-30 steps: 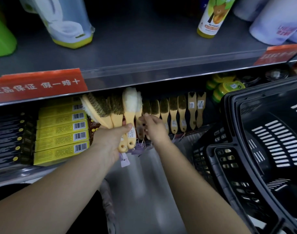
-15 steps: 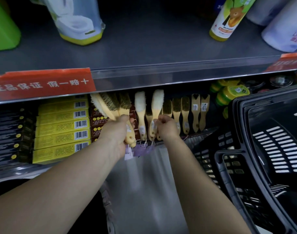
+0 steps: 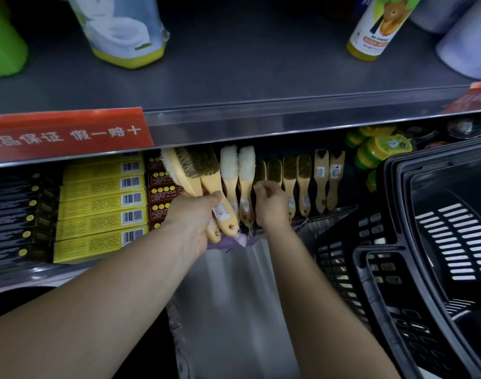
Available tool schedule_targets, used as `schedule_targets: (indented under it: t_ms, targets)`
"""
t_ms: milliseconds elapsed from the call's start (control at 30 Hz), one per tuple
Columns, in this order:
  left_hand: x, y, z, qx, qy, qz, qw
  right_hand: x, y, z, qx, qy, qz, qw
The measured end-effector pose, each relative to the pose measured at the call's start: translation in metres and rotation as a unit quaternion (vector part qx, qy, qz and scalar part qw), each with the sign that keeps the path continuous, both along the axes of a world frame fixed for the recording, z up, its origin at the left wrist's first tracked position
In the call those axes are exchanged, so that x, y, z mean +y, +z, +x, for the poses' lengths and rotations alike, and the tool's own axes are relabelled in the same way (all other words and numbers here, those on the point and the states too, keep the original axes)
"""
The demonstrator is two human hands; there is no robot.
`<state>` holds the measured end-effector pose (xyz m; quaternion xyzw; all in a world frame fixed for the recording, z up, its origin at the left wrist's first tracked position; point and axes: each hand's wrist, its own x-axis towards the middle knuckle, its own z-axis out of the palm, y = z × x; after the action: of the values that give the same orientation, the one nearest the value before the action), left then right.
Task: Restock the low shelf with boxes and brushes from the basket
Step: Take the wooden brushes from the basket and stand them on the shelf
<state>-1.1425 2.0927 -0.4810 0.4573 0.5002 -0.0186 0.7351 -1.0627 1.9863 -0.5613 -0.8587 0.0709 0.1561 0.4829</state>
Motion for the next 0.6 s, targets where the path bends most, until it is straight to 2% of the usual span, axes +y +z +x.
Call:
schedule_targets:
  t_ms: [67, 133, 200, 300, 400, 500, 600]
  targets:
    - [-0.001, 0.0, 0.0, -0.007, 0.004, -0.006, 1.0, -0.002, 0.024, -0.012, 0.021, 0.014, 0.1, 0.995]
    - [-0.003, 0.001, 0.0, -0.013, -0.003, -0.004, 1.0, -0.003, 0.044, -0.029, 0.102, 0.084, 0.203, 0.97]
    - [-0.003, 0.001, 0.001, -0.016, -0.005, -0.012, 1.0, -0.005, 0.053, -0.041, 0.14, 0.155, 0.241, 0.948]
    - [-0.005, 0.002, 0.003, 0.001, -0.028, -0.02, 0.999, -0.013, 0.049, -0.046, 0.15, 0.161, 0.248, 0.943]
    - [-0.007, 0.0, 0.006, 0.008, -0.013, -0.024, 1.0, -0.024, 0.036, -0.04, 0.144, 0.075, 0.229, 0.96]
    - [-0.006, -0.001, 0.01, 0.019, -0.001, -0.004, 1.0, -0.031, 0.018, -0.027, 0.098, -0.025, 0.156, 0.983]
    - [-0.006, -0.003, 0.011, 0.025, -0.026, 0.011, 0.999, -0.031, 0.0, -0.008, 0.064, -0.062, 0.095, 0.992]
